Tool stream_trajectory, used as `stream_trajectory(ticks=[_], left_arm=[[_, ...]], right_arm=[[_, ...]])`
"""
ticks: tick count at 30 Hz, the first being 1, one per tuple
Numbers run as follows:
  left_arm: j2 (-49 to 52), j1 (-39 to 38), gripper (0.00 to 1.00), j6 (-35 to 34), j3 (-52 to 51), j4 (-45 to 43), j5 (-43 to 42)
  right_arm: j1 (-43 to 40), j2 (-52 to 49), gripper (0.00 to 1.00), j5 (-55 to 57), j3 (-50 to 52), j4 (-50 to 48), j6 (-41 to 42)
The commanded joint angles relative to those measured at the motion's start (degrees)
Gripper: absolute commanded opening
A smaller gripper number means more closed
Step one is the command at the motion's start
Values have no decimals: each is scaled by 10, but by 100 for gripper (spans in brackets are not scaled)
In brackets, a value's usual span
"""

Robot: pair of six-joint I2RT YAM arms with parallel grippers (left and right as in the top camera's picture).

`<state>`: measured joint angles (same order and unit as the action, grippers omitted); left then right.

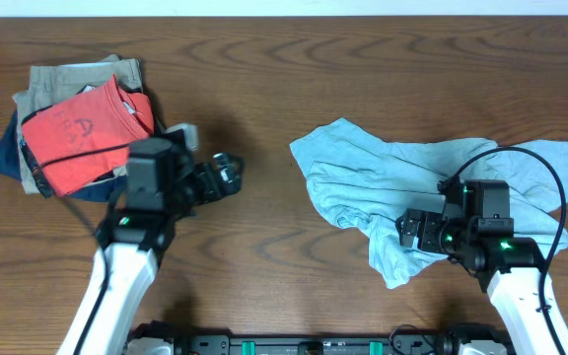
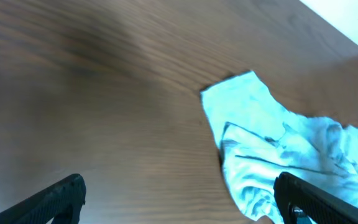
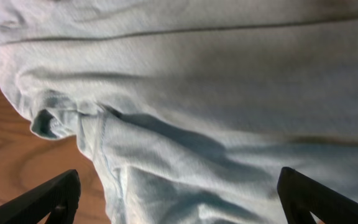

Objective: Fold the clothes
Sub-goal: 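Drag the light blue shirt leftward to the table center with right gripper, then grasp the shirt's left edge with the left gripper and pull it left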

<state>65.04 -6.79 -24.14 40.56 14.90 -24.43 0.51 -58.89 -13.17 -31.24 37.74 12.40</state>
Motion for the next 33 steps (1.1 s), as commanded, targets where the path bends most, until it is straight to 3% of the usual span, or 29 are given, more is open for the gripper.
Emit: stream_trajectory(ticks=[1,14,17,21,24,28,33], left_arm=[[70,-40,98,-21,11,-38,-41],[301,-198,96,-21,11,-214,-33],[332,-229,84,-21,11,-258,-16],[360,-263,59,-21,11,-313,26],[368,-280,39,-21,11,-342,77],[368,-282,6,-21,11,-372,103],[364,-253,6,-21,14,-377,123]], right_arm=[[-6,7,99,12,-12,13,5],[-6,7,99,12,-12,59,4],[-6,7,99,12,-12,73,4],[-6,7,93,12,-12,88,4],[-6,7,87,12,-12,95,4],[-6,7,87,12,-12,99,4],[-6,7,88,52,-12,99,16]])
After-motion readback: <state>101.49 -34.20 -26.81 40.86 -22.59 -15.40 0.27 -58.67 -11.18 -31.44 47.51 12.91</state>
